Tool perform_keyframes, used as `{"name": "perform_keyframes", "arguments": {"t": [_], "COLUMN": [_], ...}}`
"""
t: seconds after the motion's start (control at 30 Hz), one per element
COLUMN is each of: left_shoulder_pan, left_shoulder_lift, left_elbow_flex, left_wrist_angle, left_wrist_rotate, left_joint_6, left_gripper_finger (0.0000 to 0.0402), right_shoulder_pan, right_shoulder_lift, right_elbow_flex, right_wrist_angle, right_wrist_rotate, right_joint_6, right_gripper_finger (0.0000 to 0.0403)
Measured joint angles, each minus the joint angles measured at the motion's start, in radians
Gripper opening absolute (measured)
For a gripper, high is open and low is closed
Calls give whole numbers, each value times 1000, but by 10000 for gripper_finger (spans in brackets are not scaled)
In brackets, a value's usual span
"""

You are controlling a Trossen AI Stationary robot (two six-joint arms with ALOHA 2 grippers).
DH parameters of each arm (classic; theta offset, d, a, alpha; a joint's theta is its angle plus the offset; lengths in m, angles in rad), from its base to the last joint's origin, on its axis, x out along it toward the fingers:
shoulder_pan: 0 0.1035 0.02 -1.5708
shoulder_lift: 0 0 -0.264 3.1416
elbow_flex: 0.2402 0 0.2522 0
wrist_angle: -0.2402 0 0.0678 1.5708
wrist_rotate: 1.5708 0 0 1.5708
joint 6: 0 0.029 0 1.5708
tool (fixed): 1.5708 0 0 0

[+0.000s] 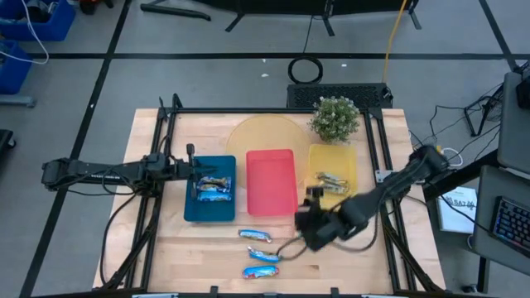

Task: Pick and place Granola Bars by type
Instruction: Put the yellow granola bar into the yellow bin

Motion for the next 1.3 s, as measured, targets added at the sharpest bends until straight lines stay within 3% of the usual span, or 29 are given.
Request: {"name": "perform_keyframes", "arguments": {"t": [0.1, 0.27, 0.73, 1.03, 1.17, 1.3], "left_shoulder_pan": [0, 0, 0, 0, 0, 0], "left_shoulder_lift": [0, 0, 0, 0, 0, 0], "left_elbow_flex": [0, 0, 0, 0, 0, 0], "left_wrist_angle": [-1, -1, 1, 1, 2, 2], "left_wrist_rotate": [1, 1, 1, 1, 1, 1], "left_joint_6": [-12, -23, 1, 6, 6, 6], "left_gripper_finger": [44, 44, 44, 44, 44, 44], "right_shoulder_pan": [37, 90, 106, 81, 82, 82], "right_shoulder_lift": [78, 179, 303, 300, 300, 301], "right_elbow_flex": [0, -1, -7, -124, -159, -162], "right_wrist_angle": [-6, -33, -24, 115, 140, 141], "right_wrist_rotate": [-60, -147, -190, -243, -258, -265], "right_joint_6": [103, 242, 265, 243, 243, 243], "right_gripper_finger": [242, 242, 215, 213, 193, 142]}}
